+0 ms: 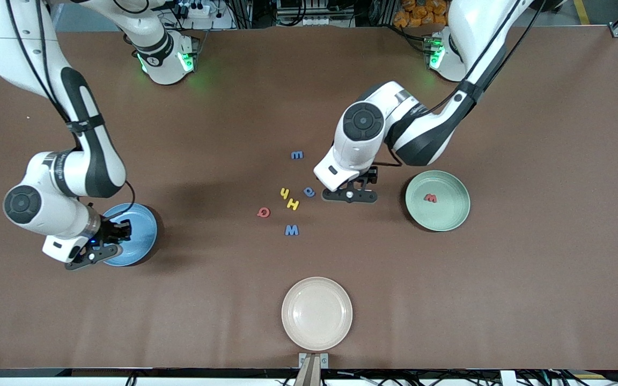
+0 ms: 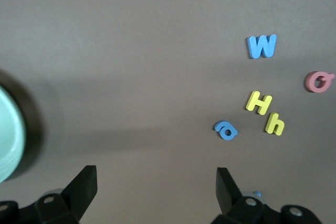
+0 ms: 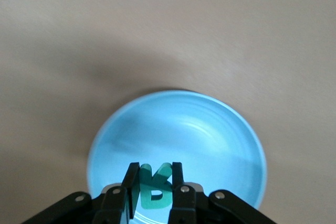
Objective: Sort uppercase to blue plate, lowercase to green plate
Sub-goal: 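Release the teal R on the blue plate while the left gripper lowers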
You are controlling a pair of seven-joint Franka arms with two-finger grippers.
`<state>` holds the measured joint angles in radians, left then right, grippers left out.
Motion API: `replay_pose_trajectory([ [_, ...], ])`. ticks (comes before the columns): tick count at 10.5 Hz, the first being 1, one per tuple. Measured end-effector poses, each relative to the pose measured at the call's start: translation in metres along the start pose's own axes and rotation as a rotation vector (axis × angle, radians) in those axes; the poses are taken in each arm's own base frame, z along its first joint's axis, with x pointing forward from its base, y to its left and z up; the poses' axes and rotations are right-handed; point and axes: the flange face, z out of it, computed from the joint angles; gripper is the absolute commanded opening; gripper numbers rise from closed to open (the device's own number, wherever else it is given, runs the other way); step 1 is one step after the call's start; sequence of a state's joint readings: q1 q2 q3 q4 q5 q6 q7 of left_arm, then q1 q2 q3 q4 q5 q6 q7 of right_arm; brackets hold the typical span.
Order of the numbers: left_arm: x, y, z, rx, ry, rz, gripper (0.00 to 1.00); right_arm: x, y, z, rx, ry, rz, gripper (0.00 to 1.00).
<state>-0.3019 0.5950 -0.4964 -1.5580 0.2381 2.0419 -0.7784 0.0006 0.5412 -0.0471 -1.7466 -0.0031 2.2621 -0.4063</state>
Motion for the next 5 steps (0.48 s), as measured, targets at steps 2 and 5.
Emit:
replay_pose_trajectory([
  [2,-0.008,0.020,0.042,0.060,0.007,-0.006,1.00,-0.007,0.010,0.015,0.011,-0.022,0.003,1.00],
  [5,-0.013,0.046,0.074,0.074,0.020,0.005,1.00,-0.005,0.004,0.026,0.021,-0.035,-0.006,1.00],
])
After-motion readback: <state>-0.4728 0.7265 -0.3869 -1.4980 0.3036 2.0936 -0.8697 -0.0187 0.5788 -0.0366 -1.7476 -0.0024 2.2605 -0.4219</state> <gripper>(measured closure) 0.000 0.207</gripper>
